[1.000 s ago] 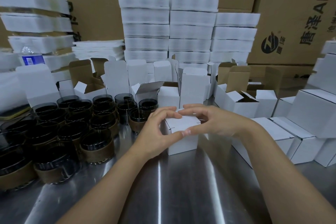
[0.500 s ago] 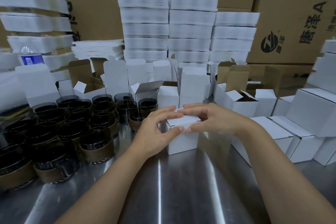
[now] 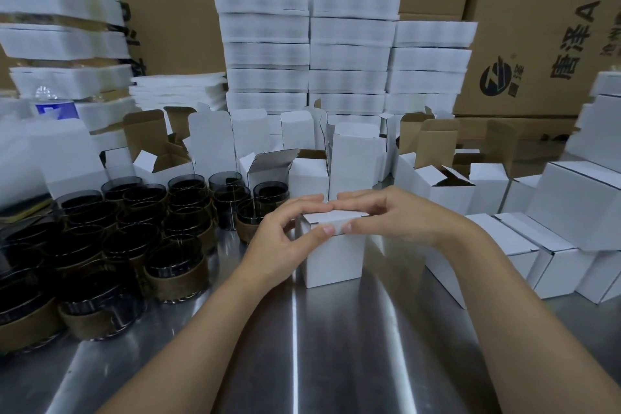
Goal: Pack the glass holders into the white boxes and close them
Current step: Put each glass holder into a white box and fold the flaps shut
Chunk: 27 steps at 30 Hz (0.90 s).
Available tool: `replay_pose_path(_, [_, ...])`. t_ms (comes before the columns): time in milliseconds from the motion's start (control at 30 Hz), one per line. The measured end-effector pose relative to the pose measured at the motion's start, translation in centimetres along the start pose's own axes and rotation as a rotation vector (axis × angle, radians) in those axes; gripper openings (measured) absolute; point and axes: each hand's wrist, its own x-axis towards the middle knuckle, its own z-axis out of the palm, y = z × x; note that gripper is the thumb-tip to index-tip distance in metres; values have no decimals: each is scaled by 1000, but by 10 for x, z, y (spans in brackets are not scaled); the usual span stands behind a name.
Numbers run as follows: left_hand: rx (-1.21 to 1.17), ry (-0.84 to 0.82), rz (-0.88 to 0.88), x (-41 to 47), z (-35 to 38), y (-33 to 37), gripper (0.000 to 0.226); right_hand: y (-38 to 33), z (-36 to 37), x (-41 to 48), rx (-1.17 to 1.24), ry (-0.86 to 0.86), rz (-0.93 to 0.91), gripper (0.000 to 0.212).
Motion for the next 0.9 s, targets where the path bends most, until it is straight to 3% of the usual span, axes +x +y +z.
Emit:
replay_pose_path(100, [18,-22,-6,0,-1,0,24,0,1,1,-30,35,54,27])
replay_pose_path(233, [-66,-11,-52,1,1,3,19,-5,3,-1,-20,62,54,41])
replay_pose_path(400, [-171,31,-99,4,2,4,30,-5,4,-1,-26,67,62,31])
replay_pose_path(600, [-210,27,-119,4,1,4,22,-6,8,2,-35,87,55,47])
replay_pose_path(733, [-244,38,-172,4,6,3,33,-8,12,4,-52,96,83,53])
replay_pose_path(833, [-349,67,-221,0,11,4,33,-11,15,5,-51,48,68,46])
replay_pose_path(900, [-409,91,-253,-1,13,7,50,-14,17,5,-37,8,38,40])
